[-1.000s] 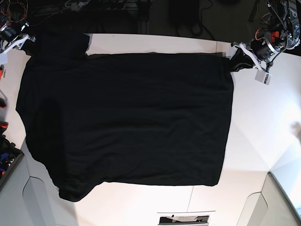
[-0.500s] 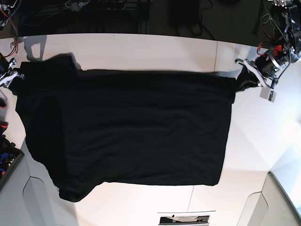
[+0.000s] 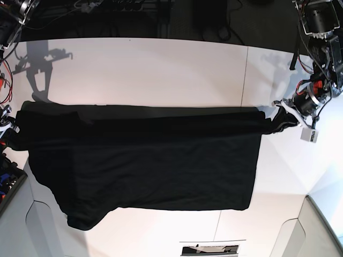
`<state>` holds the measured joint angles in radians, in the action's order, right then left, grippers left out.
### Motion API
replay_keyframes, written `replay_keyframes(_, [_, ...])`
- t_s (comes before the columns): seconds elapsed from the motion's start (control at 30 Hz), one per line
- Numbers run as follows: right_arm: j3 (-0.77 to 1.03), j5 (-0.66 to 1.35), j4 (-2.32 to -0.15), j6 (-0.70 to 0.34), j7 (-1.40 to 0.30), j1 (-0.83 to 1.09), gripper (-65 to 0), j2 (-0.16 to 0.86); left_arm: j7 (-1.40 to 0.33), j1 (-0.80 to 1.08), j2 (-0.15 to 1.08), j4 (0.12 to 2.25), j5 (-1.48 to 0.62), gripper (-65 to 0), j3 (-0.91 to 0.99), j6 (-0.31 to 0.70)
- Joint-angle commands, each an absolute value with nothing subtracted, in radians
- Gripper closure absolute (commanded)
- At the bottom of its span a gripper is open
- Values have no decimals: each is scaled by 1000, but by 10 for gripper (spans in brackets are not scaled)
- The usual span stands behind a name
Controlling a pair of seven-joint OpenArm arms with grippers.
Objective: Layout the t-shirt on the table in an organized manner, then fold the t-shirt properly
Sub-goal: 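Grasp the opposite corner with the right gripper and lift both corners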
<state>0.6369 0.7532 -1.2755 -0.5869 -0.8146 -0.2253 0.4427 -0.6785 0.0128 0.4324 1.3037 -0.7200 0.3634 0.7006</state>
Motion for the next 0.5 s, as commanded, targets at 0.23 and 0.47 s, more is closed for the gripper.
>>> replay_keyframes(0.23, [535,678,-1129,-580,-698,-358,0,470,-653,-105,452,1232,-702,0,332,698])
replay_keyframes(0.47, [402,605,-1088,-580,-621,-393,0,465,-603,-155,450,1161,-646,-64,194,698])
